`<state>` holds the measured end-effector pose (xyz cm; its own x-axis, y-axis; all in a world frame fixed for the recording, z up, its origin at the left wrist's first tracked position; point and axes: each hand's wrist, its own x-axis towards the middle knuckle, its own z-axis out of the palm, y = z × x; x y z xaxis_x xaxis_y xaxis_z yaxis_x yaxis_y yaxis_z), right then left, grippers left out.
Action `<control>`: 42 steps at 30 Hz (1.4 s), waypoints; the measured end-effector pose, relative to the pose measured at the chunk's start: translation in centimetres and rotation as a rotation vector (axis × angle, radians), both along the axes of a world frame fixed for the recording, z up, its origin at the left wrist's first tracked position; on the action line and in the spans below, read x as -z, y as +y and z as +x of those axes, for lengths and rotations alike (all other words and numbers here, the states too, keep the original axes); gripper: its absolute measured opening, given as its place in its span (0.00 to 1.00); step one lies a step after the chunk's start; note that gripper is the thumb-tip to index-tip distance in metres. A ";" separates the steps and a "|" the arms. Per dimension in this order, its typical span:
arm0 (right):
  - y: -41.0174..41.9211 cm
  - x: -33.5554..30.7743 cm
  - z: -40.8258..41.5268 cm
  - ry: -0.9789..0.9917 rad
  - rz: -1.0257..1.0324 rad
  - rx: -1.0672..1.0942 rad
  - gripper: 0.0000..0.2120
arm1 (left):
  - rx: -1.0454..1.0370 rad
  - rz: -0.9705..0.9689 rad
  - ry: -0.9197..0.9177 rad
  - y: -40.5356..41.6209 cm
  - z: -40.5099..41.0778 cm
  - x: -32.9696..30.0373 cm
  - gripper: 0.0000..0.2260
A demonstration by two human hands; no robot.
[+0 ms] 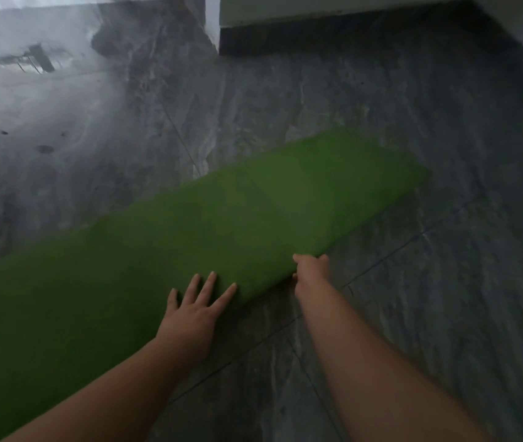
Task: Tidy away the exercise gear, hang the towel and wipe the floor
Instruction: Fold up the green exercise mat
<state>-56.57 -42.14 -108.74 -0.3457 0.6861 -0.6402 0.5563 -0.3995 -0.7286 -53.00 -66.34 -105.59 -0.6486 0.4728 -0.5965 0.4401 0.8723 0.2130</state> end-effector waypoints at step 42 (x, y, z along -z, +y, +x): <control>-3.9 -5.6 5.8 0.158 0.760 -1.018 0.28 | -0.292 -0.029 0.069 -13.9 2.1 -1.6 0.36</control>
